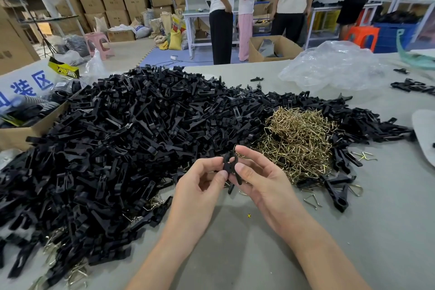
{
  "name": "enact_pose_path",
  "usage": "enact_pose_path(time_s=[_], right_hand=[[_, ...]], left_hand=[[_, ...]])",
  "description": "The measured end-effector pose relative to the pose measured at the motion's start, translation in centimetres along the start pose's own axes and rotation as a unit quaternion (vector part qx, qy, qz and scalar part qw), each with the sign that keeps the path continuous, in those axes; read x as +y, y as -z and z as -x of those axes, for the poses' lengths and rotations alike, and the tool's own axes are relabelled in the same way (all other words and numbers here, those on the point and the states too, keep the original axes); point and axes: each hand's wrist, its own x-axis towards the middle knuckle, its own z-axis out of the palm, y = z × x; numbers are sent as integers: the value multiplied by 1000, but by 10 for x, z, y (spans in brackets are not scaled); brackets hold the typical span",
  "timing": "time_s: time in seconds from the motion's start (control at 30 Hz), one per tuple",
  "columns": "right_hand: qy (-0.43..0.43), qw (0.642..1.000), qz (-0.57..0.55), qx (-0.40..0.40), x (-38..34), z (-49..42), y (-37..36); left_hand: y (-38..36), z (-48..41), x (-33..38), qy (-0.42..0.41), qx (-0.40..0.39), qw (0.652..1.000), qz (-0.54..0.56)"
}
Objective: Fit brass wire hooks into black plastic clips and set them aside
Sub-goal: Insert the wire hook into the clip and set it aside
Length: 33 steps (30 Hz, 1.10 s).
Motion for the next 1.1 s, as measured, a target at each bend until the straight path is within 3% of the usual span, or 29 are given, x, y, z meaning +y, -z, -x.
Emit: enact_pose_path(time_s=[0.4,1.1], right_hand=[[-29,999,-18,-3,-4,1,0],[-3,1000,-27,-2,-2,0,-1]], left_hand=[[-4,0,-1,10,19,1000,17],[-4,3,5,-17,29,999,-5]])
